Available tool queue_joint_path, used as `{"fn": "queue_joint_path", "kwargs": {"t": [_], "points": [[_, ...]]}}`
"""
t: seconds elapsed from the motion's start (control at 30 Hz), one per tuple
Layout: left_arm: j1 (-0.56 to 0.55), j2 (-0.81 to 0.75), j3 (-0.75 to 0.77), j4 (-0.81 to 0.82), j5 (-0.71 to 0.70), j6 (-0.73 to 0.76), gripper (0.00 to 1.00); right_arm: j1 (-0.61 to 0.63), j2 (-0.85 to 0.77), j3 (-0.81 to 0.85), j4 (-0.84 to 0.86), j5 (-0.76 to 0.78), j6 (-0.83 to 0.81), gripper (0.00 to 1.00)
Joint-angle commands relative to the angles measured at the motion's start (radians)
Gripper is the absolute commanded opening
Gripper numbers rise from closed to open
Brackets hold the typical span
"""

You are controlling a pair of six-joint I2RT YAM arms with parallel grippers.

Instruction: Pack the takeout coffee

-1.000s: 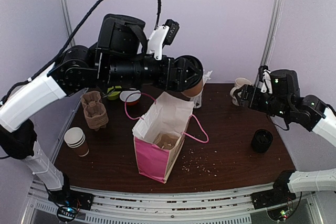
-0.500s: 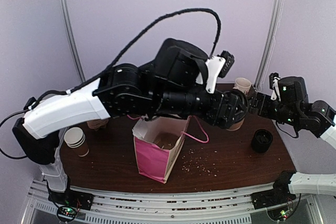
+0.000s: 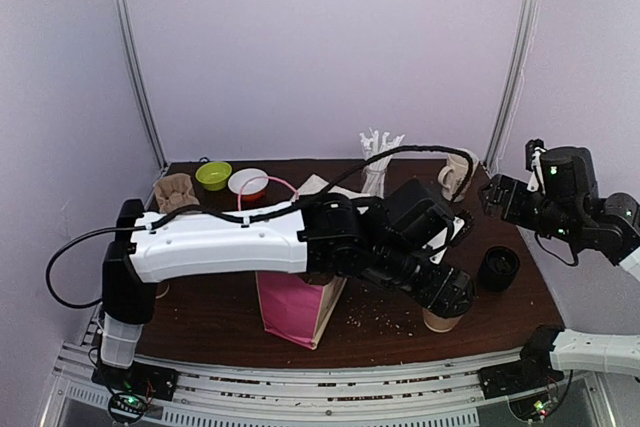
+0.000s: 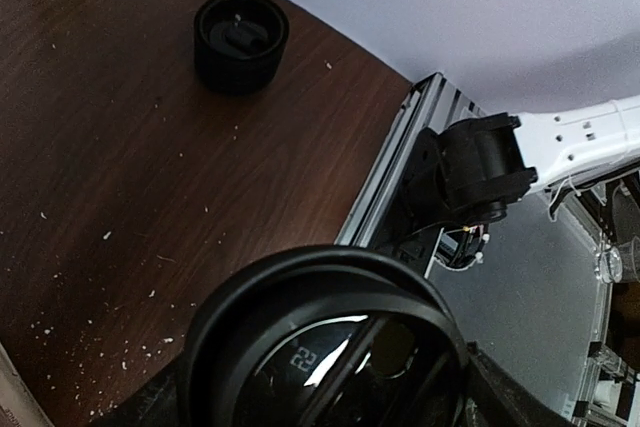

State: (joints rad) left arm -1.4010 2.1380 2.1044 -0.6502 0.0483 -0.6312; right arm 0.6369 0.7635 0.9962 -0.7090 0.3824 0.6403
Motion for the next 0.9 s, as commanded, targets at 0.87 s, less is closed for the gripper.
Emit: {"fn": "queue_joint_path", "kwargs": {"t": [0.87], "points": [[0.084, 0.108, -0.073, 0.075, 0.105, 0.092, 0.98, -0.005, -0.031, -0.025, 0.019, -0.058, 0.029, 0.99]]}}
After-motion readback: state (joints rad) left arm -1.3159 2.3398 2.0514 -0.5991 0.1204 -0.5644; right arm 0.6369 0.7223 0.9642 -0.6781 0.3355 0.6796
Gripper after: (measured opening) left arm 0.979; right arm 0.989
